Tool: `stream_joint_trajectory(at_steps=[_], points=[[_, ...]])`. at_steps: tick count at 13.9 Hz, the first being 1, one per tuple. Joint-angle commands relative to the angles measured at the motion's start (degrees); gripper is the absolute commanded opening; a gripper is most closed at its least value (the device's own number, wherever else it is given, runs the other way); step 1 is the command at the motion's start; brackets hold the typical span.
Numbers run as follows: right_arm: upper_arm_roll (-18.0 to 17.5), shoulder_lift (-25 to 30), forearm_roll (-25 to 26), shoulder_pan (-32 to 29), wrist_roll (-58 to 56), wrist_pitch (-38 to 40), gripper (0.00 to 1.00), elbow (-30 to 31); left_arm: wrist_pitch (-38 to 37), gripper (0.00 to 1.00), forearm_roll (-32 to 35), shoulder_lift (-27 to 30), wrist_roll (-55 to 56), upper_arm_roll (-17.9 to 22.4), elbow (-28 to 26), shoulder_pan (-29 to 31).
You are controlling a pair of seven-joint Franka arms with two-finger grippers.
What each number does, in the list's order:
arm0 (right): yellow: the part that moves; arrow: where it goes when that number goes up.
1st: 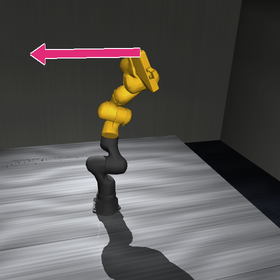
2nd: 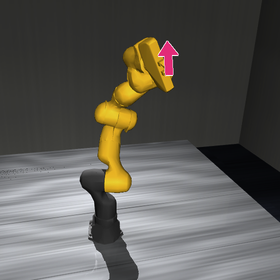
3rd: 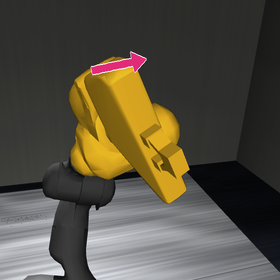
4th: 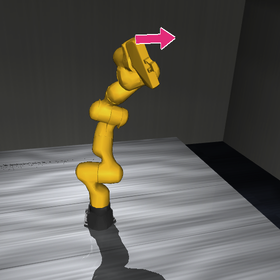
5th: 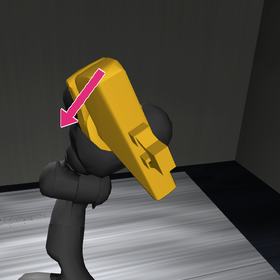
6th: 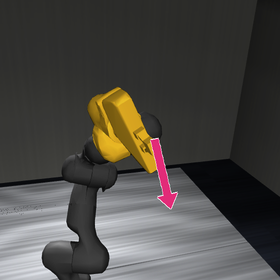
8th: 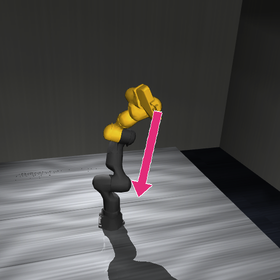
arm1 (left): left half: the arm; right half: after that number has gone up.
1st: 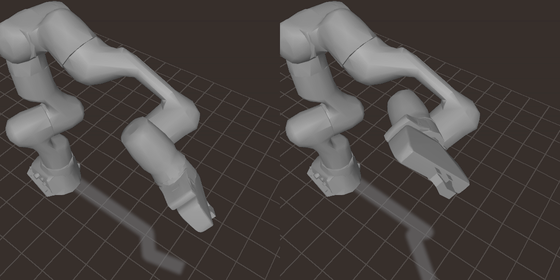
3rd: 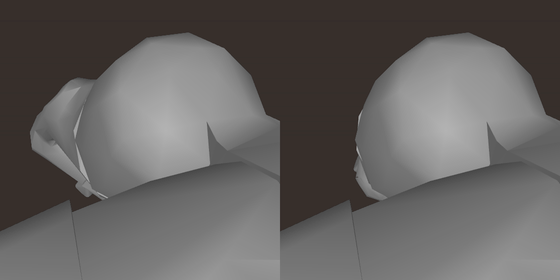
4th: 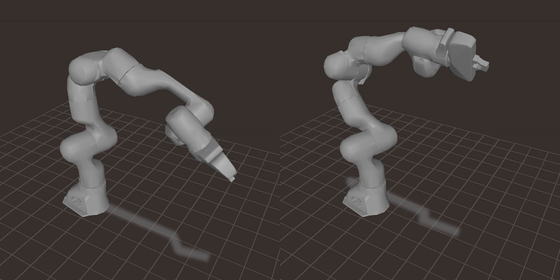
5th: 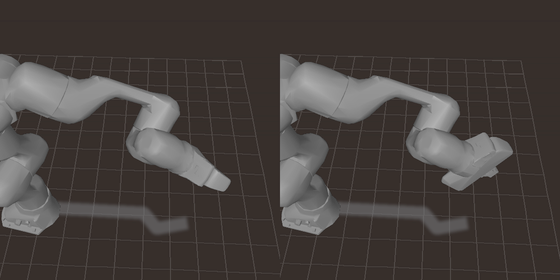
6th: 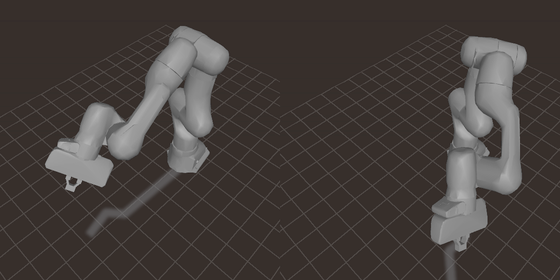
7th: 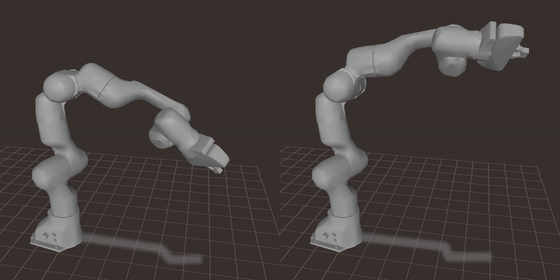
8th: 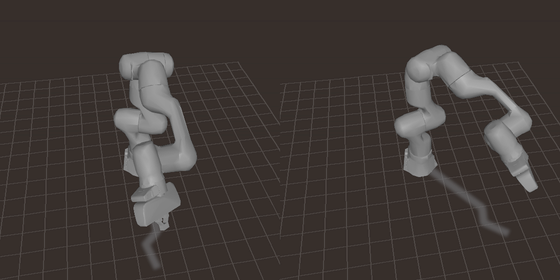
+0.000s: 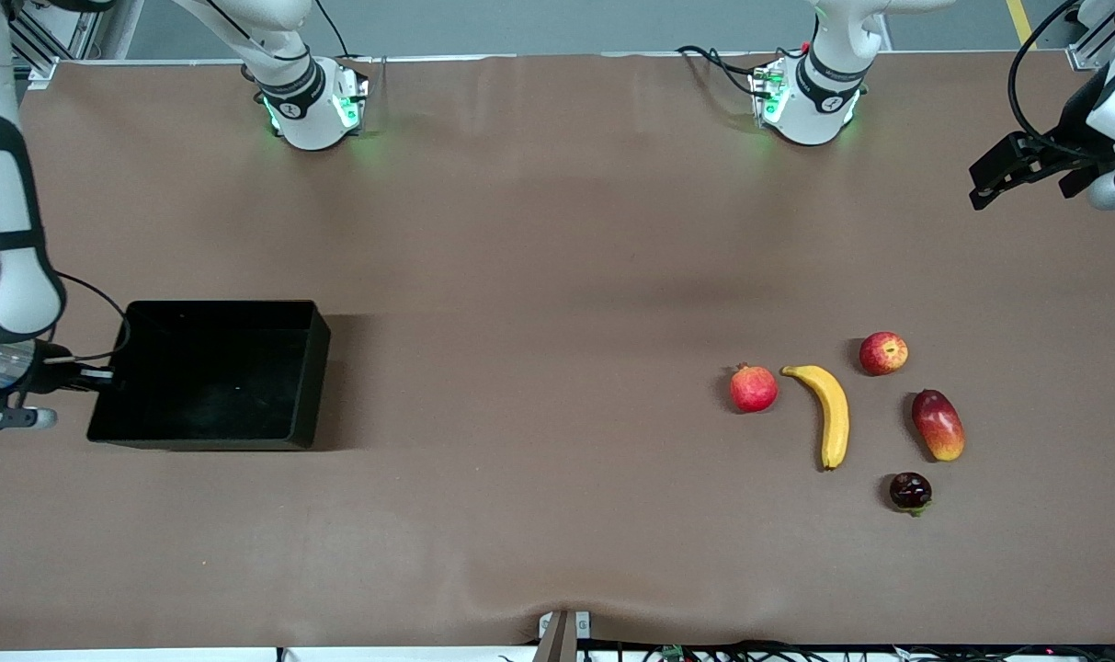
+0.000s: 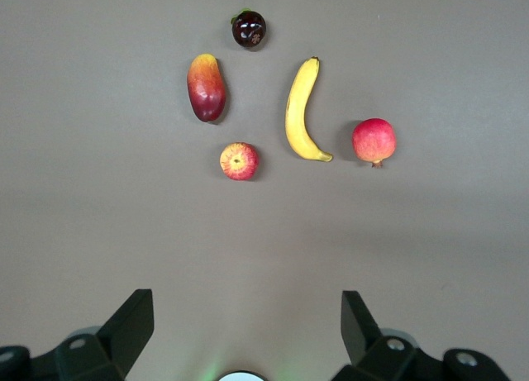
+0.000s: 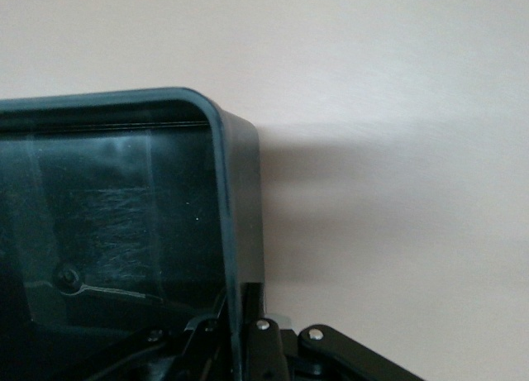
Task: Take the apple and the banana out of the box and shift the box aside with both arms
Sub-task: 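Open the right gripper on the tray rim and lift it away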
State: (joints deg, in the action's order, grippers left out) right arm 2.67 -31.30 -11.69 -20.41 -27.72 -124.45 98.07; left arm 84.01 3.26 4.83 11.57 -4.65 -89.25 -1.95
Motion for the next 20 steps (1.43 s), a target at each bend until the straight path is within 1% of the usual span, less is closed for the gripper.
stream_joint_trajectory(at_steps=[1, 2, 3, 4, 6, 8, 11, 13, 16, 20], points=[[-1.61, -2.53, -0.26, -2.79, -0.93, 1.14, 0.13, -2.88, -0.51, 1.00, -0.97, 1.49, -0.05, 0.08, -1.10, -0.24], [-1.61, -3.06, -0.26, -2.80, -1.98, 1.06, 0.65, -2.88, -0.42, 1.00, -0.97, 1.41, -0.05, 0.08, -1.10, -0.42], [-1.61, -3.23, -0.35, -2.88, -3.29, 0.97, 1.00, -2.88, -0.42, 1.00, -0.97, 1.23, -0.05, 0.08, -1.01, -0.59], [-1.61, -3.15, -0.43, -2.71, -3.57, 0.88, 1.00, -3.23, -0.42, 1.00, -0.97, 1.23, -0.05, 0.08, -0.92, -0.59], [-1.79, -3.06, -0.26, -1.40, -2.96, 1.66, 1.00, -8.30, 0.02, 1.00, -2.28, 1.06, -0.05, 0.08, -0.83, -0.51], [-1.61, -2.10, -0.08, 1.06, -1.91, 4.12, 1.00, -9.47, 0.63, 1.00, -2.55, 0.79, -0.05, 0.08, -0.83, -0.59], [-1.61, -0.34, 0.97, 3.70, 5.02, 9.47, 1.00, -8.94, 0.55, 1.00, -2.55, 0.88, -0.14, 0.08, -0.92, -0.51], [-1.70, 0.36, 0.97, 6.68, 8.28, 10.02, 1.00, -8.25, 0.28, 1.00, -2.64, 0.97, -0.40, 0.08, -1.01, -0.24], [-1.70, 3.00, 1.06, 13.18, 14.86, 9.84, 1.00, -5.08, 0.19, 1.00, -2.64, 0.97, -0.40, 0.16, -0.83, 0.02], [-1.53, 6.59, 1.15, 18.81, 22.60, 9.67, 1.00, -1.22, 0.19, 1.00, -2.64, 0.70, -0.67, 0.52, -0.66, 0.11]])
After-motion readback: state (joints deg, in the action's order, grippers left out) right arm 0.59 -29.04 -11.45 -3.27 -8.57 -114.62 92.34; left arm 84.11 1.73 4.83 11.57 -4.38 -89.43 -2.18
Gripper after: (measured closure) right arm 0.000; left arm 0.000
